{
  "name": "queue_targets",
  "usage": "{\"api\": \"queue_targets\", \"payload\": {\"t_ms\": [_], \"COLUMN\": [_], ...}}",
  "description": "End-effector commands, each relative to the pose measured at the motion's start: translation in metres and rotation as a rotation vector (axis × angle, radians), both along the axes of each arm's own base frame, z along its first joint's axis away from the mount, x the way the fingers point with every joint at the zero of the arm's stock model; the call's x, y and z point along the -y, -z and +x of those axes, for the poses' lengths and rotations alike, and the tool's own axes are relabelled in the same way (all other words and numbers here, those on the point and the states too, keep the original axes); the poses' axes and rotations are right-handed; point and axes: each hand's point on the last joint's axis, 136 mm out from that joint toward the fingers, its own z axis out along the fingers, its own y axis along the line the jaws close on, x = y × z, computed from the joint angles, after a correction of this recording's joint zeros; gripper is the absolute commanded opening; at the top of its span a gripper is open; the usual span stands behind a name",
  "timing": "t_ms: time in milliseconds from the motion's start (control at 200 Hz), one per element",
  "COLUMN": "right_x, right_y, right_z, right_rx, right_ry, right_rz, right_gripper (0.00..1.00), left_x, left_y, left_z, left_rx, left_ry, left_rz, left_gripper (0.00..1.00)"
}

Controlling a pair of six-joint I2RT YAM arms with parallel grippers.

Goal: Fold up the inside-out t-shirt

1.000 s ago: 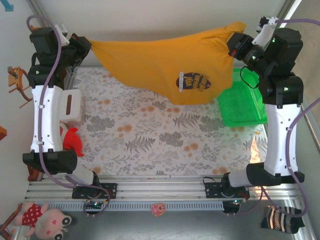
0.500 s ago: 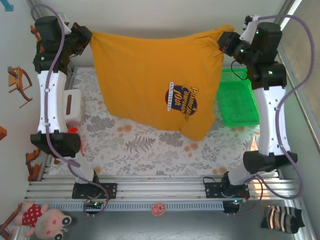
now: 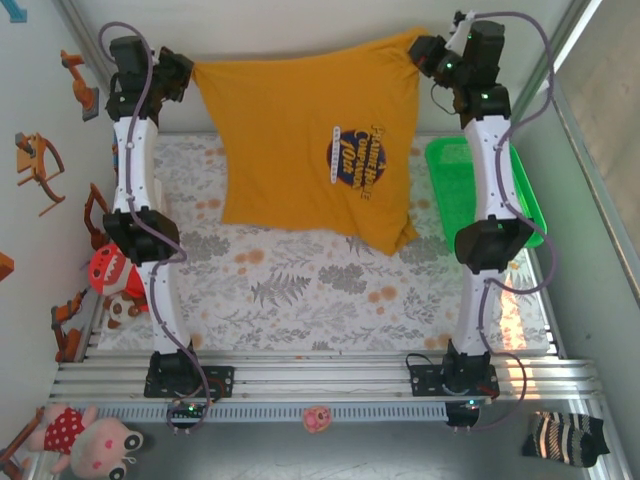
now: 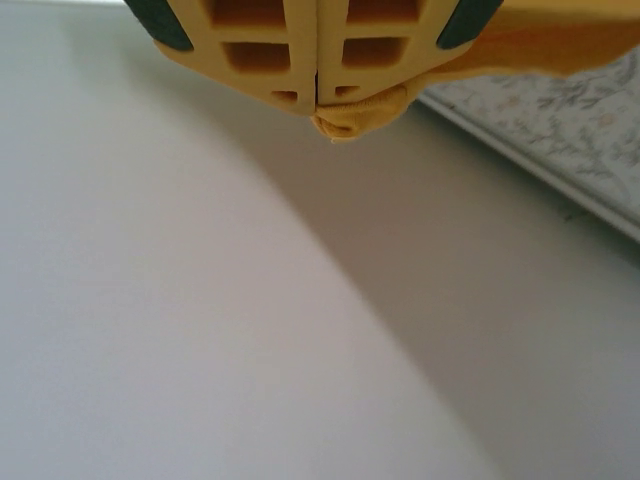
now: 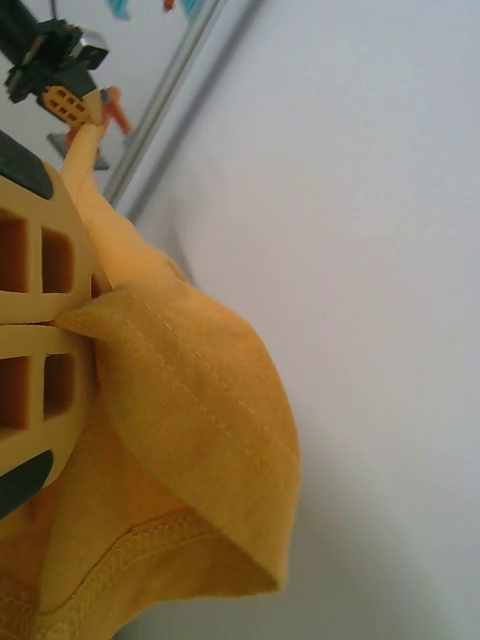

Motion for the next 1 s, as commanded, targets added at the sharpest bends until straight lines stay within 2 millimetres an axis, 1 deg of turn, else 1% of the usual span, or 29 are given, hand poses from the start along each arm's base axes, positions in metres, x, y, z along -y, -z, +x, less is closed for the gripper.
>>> {"api": "queue_targets", "payload": {"t_ms": [0, 60, 75, 125, 185, 255, 295, 305, 340, 371, 381, 406, 411, 446, 451, 516, 526, 551, 576, 586, 606, 646, 661, 671, 711, 766, 826, 911, 991], "right_x": [0.042, 0.052, 0.054, 0.058, 0.054, 0.049, 0.045, 0.045, 0.041, 0.037, 0.035, 0.031, 0.030, 0.022, 0.022, 0.007, 0.005, 0.001, -0.002, -0.003, -0.004, -0.006, -0.008, -0.007, -0.009, -0.009, -0.008, -0.008, -0.007], "right_y": [-0.138, -0.147, -0.150, -0.145, -0.134, -0.108, -0.083, -0.076, -0.052, -0.025, -0.017, 0.005, 0.010, 0.045, 0.050, 0.121, 0.133, 0.162, 0.190, 0.202, 0.221, 0.259, 0.268, 0.280, 0.310, 0.340, 0.361, 0.380, 0.390], "right_z": [-0.063, -0.075, -0.079, -0.085, -0.091, -0.094, -0.098, -0.099, -0.105, -0.109, -0.112, -0.117, -0.118, -0.128, -0.129, -0.153, -0.157, -0.167, -0.178, -0.182, -0.191, -0.210, -0.216, -0.222, -0.240, -0.261, -0.280, -0.300, -0.315], "right_rx": [0.343, 0.369, 0.375, 0.364, 0.338, 0.278, 0.229, 0.213, 0.174, 0.127, 0.111, 0.072, 0.063, 0.006, -0.005, -0.127, -0.149, -0.202, -0.255, -0.279, -0.318, -0.394, -0.411, -0.435, -0.497, -0.570, -0.627, -0.695, -0.740], "right_ry": [0.088, 0.120, 0.130, 0.141, 0.121, 0.090, 0.075, 0.072, 0.061, 0.054, 0.050, 0.046, 0.044, 0.037, 0.038, 0.028, 0.028, 0.024, 0.023, 0.020, 0.018, 0.021, 0.024, 0.027, 0.025, 0.032, 0.035, 0.034, 0.032], "right_rz": [0.091, 0.076, 0.071, 0.051, 0.033, 0.024, 0.022, 0.022, 0.018, 0.008, 0.005, -0.005, -0.006, -0.023, -0.025, -0.092, -0.102, -0.124, -0.136, -0.140, -0.143, -0.157, -0.161, -0.165, -0.177, -0.197, -0.234, -0.253, -0.283], "right_gripper": [0.00, 0.00, 0.00, 0.00, 0.00, 0.00, 0.00, 0.00, 0.00, 0.00, 0.00, 0.00, 0.00, 0.00, 0.00, 0.00, 0.00, 0.00, 0.00, 0.00, 0.00, 0.00, 0.00, 0.00, 0.00, 0.00, 0.00, 0.00, 0.00], "left_x": [-0.012, -0.016, -0.017, -0.016, -0.013, -0.008, -0.005, -0.004, -0.005, -0.005, -0.005, -0.005, -0.005, -0.008, -0.008, -0.010, -0.010, -0.008, -0.007, -0.007, -0.005, -0.003, -0.002, -0.002, 0.000, 0.001, 0.000, -0.001, -0.003], "left_y": [-0.147, -0.162, -0.163, -0.163, -0.154, -0.130, -0.109, -0.111, -0.086, -0.066, -0.055, -0.040, -0.042, -0.001, -0.002, 0.068, 0.072, 0.102, 0.125, 0.129, 0.152, 0.183, 0.195, 0.201, 0.226, 0.252, 0.275, 0.295, 0.308], "left_z": [-0.050, -0.063, -0.065, -0.072, -0.077, -0.082, -0.085, -0.090, -0.095, -0.101, -0.101, -0.109, -0.111, -0.117, -0.120, -0.143, -0.146, -0.157, -0.168, -0.171, -0.181, -0.198, -0.204, -0.208, -0.224, -0.243, -0.262, -0.284, -0.304], "left_rx": [0.355, 0.387, 0.386, 0.377, 0.345, 0.275, 0.225, 0.228, 0.173, 0.143, 0.126, 0.109, 0.117, 0.046, 0.051, -0.084, -0.091, -0.150, -0.191, -0.199, -0.247, -0.310, -0.335, -0.351, -0.416, -0.502, -0.588, -0.673, -0.742], "left_ry": [-0.033, -0.041, -0.041, -0.035, -0.014, 0.015, 0.031, 0.033, 0.033, 0.030, 0.030, 0.027, 0.024, 0.010, 0.009, 0.000, -0.002, 0.000, 0.005, 0.003, 0.005, 0.004, 0.004, 0.005, 0.009, 0.017, 0.012, 0.009, -0.001], "left_rz": [-0.055, -0.030, -0.025, -0.011, 0.013, 0.051, 0.070, 0.075, 0.093, 0.102, 0.103, 0.107, 0.108, 0.106, 0.106, 0.107, 0.108, 0.103, 0.099, 0.096, 0.093, 0.090, 0.092, 0.094, 0.106, 0.123, 0.153, 0.184, 0.215], "left_gripper": [0.00, 0.00, 0.00, 0.00, 0.00, 0.00, 0.00, 0.00, 0.00, 0.00, 0.00, 0.00, 0.00, 0.00, 0.00, 0.00, 0.00, 0.00, 0.00, 0.00, 0.00, 0.00, 0.00, 0.00, 0.00, 0.00, 0.00, 0.00, 0.00]}}
